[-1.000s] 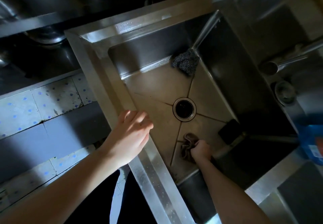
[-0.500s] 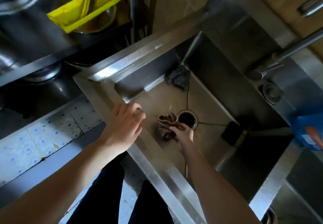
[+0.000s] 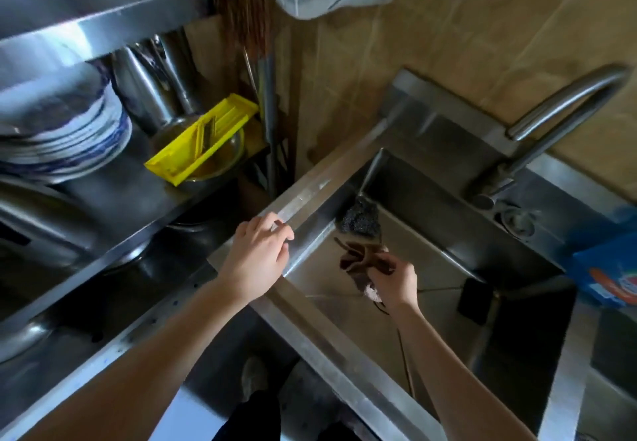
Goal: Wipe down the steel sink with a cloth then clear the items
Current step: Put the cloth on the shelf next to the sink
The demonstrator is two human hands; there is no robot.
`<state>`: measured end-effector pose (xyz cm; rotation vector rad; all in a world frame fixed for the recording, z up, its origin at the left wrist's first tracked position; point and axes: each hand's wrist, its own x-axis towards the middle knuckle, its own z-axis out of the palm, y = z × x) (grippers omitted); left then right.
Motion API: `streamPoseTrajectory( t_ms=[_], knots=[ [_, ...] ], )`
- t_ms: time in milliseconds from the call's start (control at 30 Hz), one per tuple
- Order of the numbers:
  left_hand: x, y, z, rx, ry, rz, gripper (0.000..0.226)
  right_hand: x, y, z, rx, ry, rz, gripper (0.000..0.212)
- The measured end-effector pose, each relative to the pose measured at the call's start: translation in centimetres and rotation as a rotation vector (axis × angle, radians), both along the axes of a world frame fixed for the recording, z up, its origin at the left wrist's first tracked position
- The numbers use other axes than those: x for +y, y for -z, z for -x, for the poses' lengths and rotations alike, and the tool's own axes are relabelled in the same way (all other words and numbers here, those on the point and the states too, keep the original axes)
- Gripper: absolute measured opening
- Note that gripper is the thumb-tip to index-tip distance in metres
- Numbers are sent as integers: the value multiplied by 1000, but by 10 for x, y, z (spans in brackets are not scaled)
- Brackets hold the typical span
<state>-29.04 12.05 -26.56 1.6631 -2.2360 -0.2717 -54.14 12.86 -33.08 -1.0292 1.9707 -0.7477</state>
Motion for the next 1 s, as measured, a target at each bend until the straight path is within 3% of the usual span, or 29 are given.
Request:
streamPoseTrajectory(
  t_ms=[167, 1000],
  knots=[
    [-22, -23, -5, -7, 9, 4, 15, -4, -29, -3, -1, 51, 104, 31],
    [-82, -117, -16, 26, 14, 84, 11, -42, -131, 10, 153, -137, 322, 33]
  ],
)
